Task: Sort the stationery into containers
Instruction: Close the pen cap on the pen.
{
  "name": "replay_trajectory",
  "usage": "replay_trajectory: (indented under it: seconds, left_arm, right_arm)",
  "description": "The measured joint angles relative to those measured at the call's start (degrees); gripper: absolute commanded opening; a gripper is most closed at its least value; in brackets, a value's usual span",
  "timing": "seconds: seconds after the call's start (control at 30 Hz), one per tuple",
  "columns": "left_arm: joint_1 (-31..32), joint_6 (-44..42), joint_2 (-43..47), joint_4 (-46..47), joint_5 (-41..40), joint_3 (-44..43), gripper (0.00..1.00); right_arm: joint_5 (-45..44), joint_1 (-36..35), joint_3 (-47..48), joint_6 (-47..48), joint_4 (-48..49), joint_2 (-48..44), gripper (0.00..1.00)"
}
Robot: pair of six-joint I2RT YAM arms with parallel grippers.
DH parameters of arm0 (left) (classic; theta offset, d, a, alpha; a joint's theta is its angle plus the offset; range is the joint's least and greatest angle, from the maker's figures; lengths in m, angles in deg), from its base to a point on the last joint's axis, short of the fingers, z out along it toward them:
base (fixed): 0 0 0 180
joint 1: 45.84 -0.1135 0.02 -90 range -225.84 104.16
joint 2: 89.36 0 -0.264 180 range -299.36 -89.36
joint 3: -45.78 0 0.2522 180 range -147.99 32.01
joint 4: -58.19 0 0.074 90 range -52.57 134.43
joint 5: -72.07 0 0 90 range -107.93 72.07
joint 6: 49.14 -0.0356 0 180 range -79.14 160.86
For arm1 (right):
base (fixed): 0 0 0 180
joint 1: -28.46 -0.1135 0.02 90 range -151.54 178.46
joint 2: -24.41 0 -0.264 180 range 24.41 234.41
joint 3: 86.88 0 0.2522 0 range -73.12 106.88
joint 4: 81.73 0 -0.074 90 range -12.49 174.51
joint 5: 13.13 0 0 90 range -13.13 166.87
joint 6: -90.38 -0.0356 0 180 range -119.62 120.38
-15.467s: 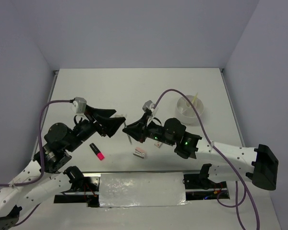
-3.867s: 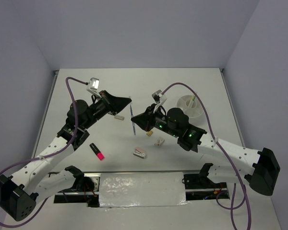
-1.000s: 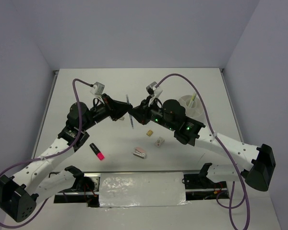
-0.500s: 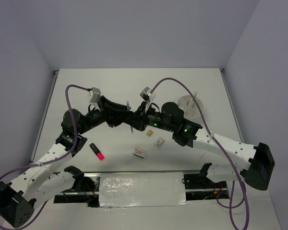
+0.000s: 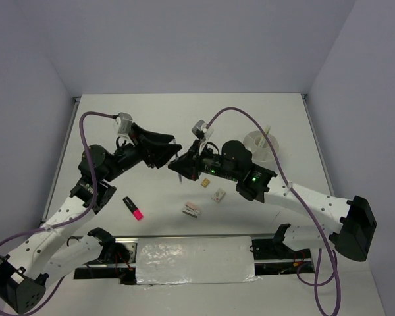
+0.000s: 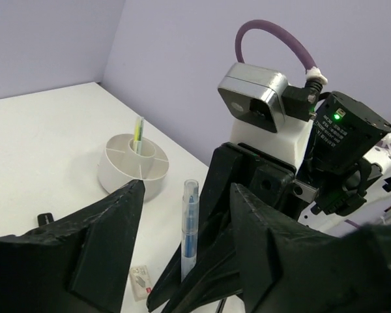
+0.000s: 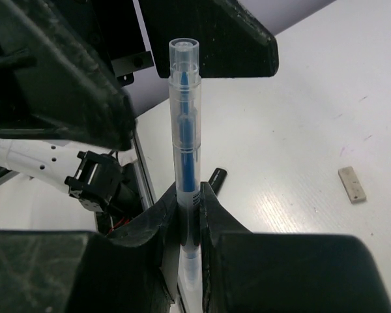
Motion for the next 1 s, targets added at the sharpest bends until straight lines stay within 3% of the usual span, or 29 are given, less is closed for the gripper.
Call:
replay_trajectory:
  seconds: [0.3, 0.37, 0.4, 0.5, 0.8, 1.0]
  left_arm:
    - [0.0, -0.1, -0.1, -1.9, -2.3, -0.2, 0.44]
    - [0.0, 0.0, -0.3, -2.1, -2.4, -0.2, 0.34]
    - [0.0, 0.0, -0.4, -2.1, -2.3, -0.2, 0.21]
    - [0.2, -0.2, -1.0, -2.4, -1.9, -0.5, 0.0]
    - [-0.1, 0.0, -0.7, 2.2, -2.3, 0.2, 0.0]
    - [2.0, -2.6, 0.1, 6.8, -10.5, 1.5, 0.0]
  right_arm:
    - [0.9, 0.0, 0.0, 0.1, -0.1, 1.2, 0.0]
    - [1.1, 0.0, 0.0, 0.2, -0.1, 1.3, 0.0]
    - [1.1, 0.0, 0.1, 0.2, -0.2, 1.3, 0.0]
    - [0.6, 0.1, 0.3, 0.5, -1.2, 1.6, 0.0]
    - [-1.7, 0.1, 8.6, 4.4, -10.6, 3.4, 0.0]
    - [-1.6, 0.6, 20.7, 7.4, -20.3, 9.3, 0.0]
